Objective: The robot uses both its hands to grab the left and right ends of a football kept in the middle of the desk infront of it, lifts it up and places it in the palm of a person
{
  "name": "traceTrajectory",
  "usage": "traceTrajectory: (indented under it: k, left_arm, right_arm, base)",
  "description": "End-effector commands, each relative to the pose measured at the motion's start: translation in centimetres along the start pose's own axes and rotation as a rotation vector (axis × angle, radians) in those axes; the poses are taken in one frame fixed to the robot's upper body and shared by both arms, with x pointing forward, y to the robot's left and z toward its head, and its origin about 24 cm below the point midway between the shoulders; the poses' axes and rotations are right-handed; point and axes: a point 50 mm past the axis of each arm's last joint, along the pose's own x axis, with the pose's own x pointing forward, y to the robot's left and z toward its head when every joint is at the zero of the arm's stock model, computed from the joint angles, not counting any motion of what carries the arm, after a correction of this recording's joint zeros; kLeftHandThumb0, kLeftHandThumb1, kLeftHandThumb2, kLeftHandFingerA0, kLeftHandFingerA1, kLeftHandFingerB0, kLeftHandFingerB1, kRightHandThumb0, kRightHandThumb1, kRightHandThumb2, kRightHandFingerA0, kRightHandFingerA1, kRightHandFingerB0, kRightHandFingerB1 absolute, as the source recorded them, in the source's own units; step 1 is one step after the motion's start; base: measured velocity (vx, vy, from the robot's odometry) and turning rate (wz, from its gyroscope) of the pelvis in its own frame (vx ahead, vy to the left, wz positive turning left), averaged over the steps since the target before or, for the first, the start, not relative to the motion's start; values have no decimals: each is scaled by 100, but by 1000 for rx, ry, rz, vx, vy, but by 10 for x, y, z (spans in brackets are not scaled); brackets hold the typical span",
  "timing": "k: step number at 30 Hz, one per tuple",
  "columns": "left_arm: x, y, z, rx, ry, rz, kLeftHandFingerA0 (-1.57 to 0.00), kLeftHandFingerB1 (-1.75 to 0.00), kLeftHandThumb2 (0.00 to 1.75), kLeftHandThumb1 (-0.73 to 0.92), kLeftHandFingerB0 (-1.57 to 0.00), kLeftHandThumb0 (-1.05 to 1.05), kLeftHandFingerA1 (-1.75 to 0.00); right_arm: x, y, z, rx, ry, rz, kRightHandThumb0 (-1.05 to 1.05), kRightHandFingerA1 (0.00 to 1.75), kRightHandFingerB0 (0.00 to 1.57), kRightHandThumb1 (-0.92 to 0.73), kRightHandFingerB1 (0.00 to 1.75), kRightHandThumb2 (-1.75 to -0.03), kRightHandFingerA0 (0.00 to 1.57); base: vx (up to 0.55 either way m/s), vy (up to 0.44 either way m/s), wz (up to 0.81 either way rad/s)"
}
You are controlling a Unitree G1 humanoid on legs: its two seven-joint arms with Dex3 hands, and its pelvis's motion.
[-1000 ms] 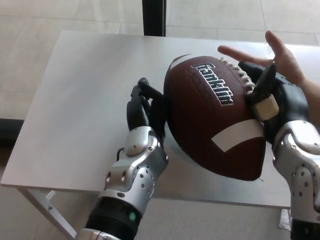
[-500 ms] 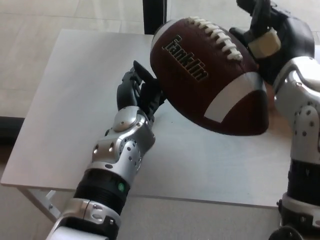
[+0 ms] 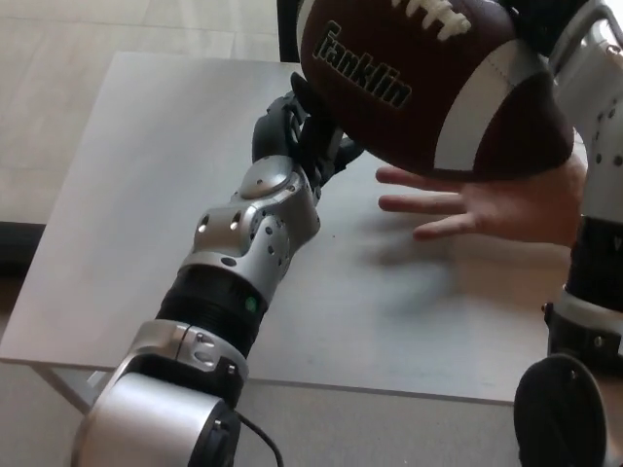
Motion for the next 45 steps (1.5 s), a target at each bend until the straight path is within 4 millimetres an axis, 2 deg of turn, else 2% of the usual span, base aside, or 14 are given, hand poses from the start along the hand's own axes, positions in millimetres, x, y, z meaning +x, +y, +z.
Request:
traceTrajectory:
  k: [1, 2, 4, 17, 20, 21, 25, 33, 34, 35, 41, 42, 43, 45]
  left_arm:
    - [-35, -122, 37, 178, -33, -520, -33, -21, 83, 92, -5, -99, -51]
    - [-35, -122, 39, 172, -43, -527, -30, -20, 90, 85, -5, -99, -52]
    - [-32, -119, 40, 194, -98, -497, -39, -26, 120, 80, 0, -87, -62]
    - [-38, -94, 39, 952, -234, -463, -3, 0, 96, 84, 0, -55, -38]
    - [-24, -90, 39, 943, -19, -367, -2, -49, 115, 59, 0, -35, -51]
    - [-18, -86, 39, 1102, -85, -439, -23, -40, 75, 92, -22, -66, -57]
    - [-18, -94, 42, 1581, -125, -486, -46, -41, 62, 73, -53, -57, -66]
    - [-8, -72, 33, 1500, -25, -274, -36, -37, 64, 81, -29, -61, -78]
    - [-7, -69, 32, 1570, -14, -245, -39, -36, 64, 82, -30, -54, -96]
    - [-7, -65, 32, 1592, 40, -187, -40, -42, 64, 80, -39, -56, -94]
    - [-5, -52, 31, 1523, 102, -151, -39, -30, 64, 77, -20, -73, -81]
    - [-5, -49, 30, 1512, 109, -146, -39, -30, 64, 77, -17, -75, -78]
    - [-5, -48, 30, 1506, 105, -151, -42, -29, 63, 76, -16, -73, -82]
    - [-5, -45, 28, 1499, 109, -151, -38, -30, 63, 76, -21, -68, -74]
  right_arm:
    - [-2, 62, -9, 103, 168, 369, -85, 53, 54, -92, 40, -69, 63]
    - [1, 61, -6, 107, 158, 358, -83, 63, 51, -72, 54, -111, 57]
    - [6, 59, -2, 125, 156, 349, -87, 57, 58, -92, 41, -68, 63]
    - [29, 27, -15, 311, 156, 207, -85, 71, 58, -92, 46, -73, 64]
    - [32, 11, -21, 371, 123, 199, -87, 71, 58, -92, 47, -74, 60]
    - [33, -4, -25, 444, 82, 166, -87, 67, 59, -92, 43, -72, 69]
    - [37, -46, -44, 611, 36, 91, -90, 75, 57, -92, 44, -70, 64]
    - [29, -82, -77, 621, 55, -49, -90, 70, 66, -89, 42, -67, 72]
    - [27, -89, -84, 624, 53, -61, -91, 72, 62, -68, 54, -112, 71]
    - [26, -90, -87, 592, 50, -82, -90, 66, 73, -88, 43, -67, 76]
    - [26, -86, -89, 563, 50, -71, -90, 68, 70, -87, 43, -68, 88]
    - [27, -84, -87, 546, 52, -58, -89, 74, 63, -72, 58, -118, 86]
    - [27, -84, -86, 533, 52, -51, -90, 68, 72, -88, 43, -67, 89]
    - [26, -84, -84, 516, 46, -46, -87, 67, 70, -89, 43, -67, 90]
  base:
    - [0, 0, 0]
    - [0, 0, 0]
    - [0, 0, 0]
    - [0, 0, 0]
    - [0, 0, 0]
    - [0, 0, 0]
    - [0, 0, 0]
    - [0, 0, 0]
    - [0, 0, 0]
    - [0, 0, 0]
    - [0, 0, 0]
    - [0, 0, 0]
    - [0, 0, 0]
    - [0, 0, 0]
